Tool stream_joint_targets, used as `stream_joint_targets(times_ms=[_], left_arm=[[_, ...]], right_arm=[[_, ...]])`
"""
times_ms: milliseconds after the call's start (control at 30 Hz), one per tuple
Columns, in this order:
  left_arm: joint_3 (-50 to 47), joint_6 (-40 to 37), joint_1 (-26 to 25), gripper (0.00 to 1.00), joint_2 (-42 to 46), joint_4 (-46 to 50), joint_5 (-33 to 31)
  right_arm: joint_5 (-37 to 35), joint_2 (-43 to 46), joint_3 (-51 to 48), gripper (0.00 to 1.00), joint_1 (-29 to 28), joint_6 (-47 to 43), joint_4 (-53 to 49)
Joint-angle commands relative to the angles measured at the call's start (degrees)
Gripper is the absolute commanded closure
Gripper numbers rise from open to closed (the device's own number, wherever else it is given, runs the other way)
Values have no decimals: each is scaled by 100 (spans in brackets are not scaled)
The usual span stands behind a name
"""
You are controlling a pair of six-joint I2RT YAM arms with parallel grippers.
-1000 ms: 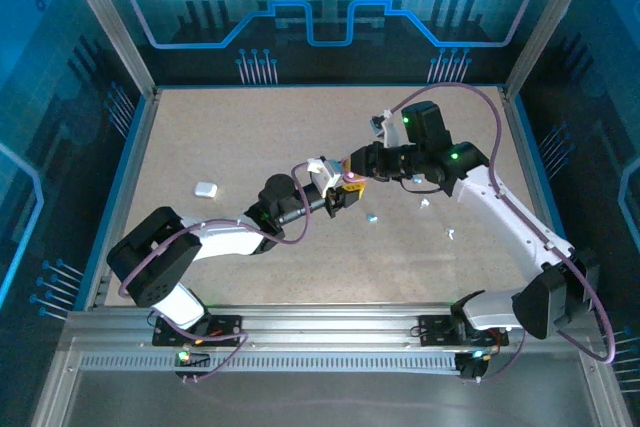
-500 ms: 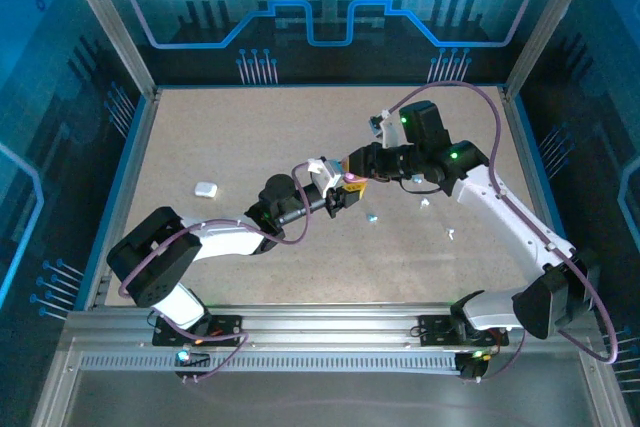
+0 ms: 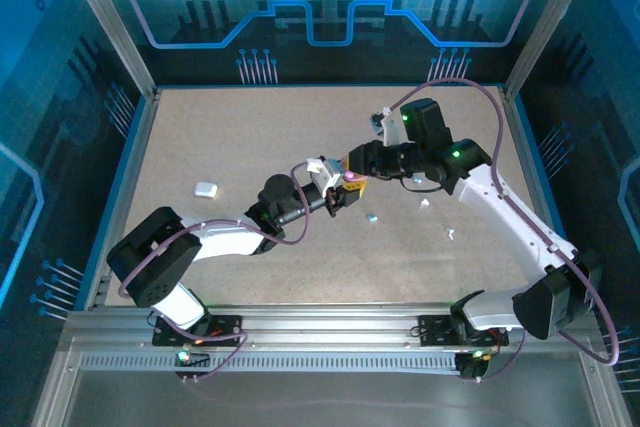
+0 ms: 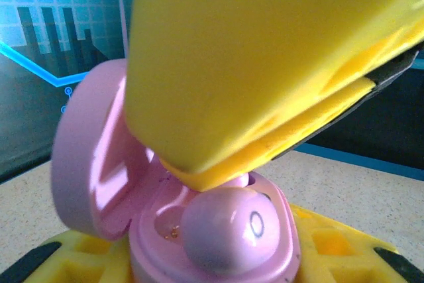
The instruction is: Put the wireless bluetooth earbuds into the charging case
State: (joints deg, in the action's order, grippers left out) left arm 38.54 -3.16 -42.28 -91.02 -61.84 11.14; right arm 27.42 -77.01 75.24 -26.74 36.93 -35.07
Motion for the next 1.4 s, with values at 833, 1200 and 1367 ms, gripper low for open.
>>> stream_joint_targets(times_ms=[833, 1200, 1367], left_arm=[[97, -96, -52, 70, 190, -249, 16], [93, -70, -50, 70, 230, -251, 58], [99, -67, -53, 70, 252, -238, 70]], right_arm=[[-180, 174, 574, 68, -119, -3002, -1039], [53, -136, 781, 66, -157, -3269, -1235], [44, -197, 825, 65, -182, -3271, -1262]])
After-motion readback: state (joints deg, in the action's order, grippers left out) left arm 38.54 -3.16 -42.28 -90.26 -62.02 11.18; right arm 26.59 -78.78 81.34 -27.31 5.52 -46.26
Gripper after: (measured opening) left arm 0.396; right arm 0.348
